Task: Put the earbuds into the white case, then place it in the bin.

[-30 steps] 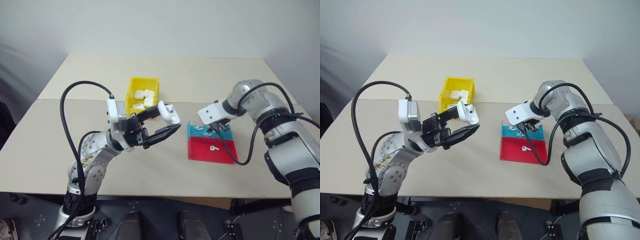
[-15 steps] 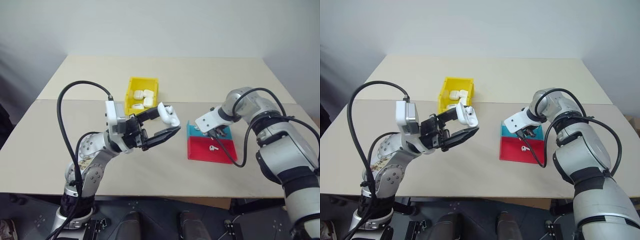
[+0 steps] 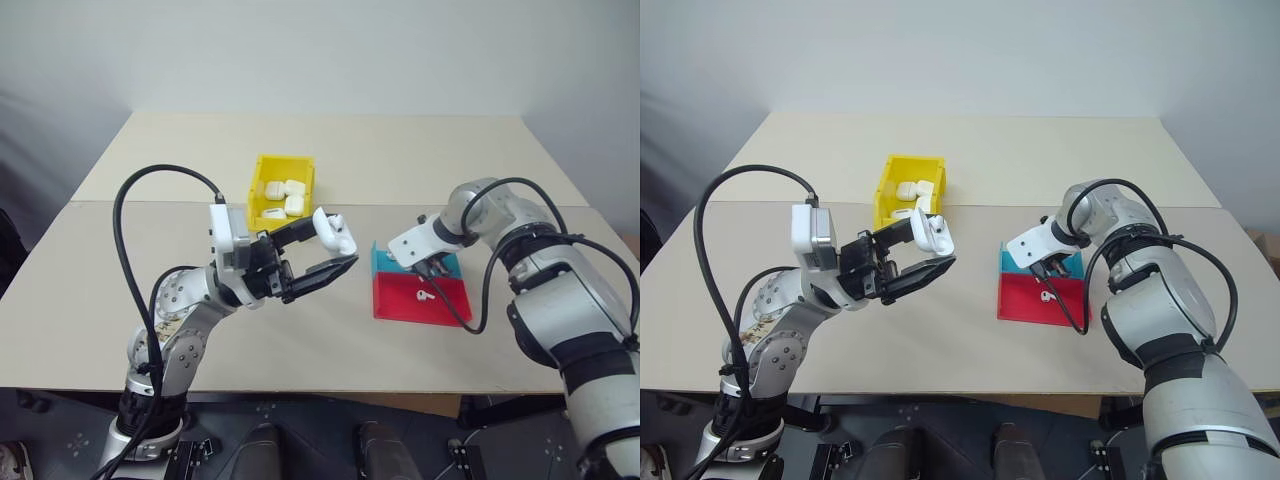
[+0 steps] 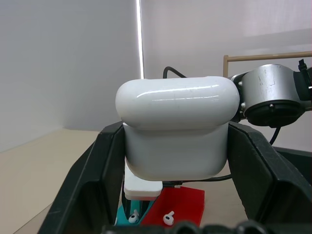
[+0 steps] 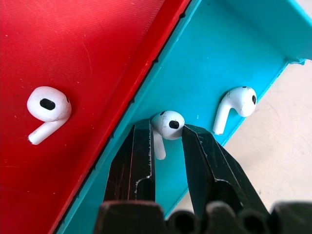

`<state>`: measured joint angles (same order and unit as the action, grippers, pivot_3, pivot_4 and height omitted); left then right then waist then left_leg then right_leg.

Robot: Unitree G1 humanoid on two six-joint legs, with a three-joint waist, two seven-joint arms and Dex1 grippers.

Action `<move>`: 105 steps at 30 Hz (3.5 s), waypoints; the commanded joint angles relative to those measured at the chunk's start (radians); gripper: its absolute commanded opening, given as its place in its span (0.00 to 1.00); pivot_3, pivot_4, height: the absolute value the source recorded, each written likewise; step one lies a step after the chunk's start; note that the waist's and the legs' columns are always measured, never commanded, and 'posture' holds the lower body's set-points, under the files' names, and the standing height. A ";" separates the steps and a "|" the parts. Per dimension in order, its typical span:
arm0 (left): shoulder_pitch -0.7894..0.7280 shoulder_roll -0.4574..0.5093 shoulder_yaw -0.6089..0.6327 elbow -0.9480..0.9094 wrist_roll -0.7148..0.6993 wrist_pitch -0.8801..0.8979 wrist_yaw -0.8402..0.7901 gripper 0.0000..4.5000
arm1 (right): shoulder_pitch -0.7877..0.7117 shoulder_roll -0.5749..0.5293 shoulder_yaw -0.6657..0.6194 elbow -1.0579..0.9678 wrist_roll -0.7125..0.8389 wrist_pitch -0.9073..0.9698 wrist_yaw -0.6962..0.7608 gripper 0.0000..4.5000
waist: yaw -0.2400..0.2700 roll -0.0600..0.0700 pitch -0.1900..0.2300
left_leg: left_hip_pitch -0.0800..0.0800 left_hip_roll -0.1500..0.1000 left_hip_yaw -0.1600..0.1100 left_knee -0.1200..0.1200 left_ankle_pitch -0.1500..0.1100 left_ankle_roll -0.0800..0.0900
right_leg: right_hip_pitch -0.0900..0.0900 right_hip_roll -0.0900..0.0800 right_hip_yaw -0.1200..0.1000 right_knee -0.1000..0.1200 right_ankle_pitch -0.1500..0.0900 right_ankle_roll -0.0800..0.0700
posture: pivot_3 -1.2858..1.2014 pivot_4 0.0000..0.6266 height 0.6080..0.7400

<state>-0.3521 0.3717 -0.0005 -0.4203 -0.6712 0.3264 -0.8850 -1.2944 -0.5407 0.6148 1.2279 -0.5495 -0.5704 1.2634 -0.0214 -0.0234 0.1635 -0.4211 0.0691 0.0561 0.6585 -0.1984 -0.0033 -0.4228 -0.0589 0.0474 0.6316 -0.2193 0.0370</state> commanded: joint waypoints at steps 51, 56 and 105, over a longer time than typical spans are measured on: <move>-0.178 -0.010 -0.007 0.166 -0.078 -0.003 -0.224 0.62 | 0.620 -0.142 -0.776 -1.715 1.801 1.535 -0.517 0.14 | 0.007 0.000 0.000 | -0.002 0.000 -0.002 0.000 0.000 0.000 | 0.000 0.000 -0.001 -0.002 0.000 0.001 | 0.52 0.24 1.00; -0.180 -0.008 -0.004 0.164 -0.078 -0.003 -0.224 0.62 | 0.634 -0.149 -0.760 -1.708 1.743 1.505 -0.482 0.14 | 0.006 0.000 0.000 | -0.002 0.000 -0.002 0.000 0.000 0.000 | 0.000 0.000 -0.001 -0.002 -0.003 0.005 | 0.52 0.24 1.00; -0.228 -0.043 -0.033 0.165 -0.089 0.046 -0.193 0.62 | 0.718 -0.301 -0.873 -1.722 1.668 1.376 -0.307 0.67 | 0.008 0.000 0.000 | -0.002 0.000 -0.002 0.000 0.000 0.000 | 0.000 0.000 -0.001 -0.002 -0.003 0.005 | 0.52 0.24 1.00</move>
<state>-0.5524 0.3328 -0.0403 -0.2470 -0.7489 0.3914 -1.0608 -0.5677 -0.8291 -0.2168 -0.4828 1.0892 0.8257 0.9423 -0.0130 -0.0233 0.1638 -0.4234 0.0691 0.0541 0.6589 -0.1985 -0.0031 -0.4228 -0.0589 0.0466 0.6294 -0.2225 0.0424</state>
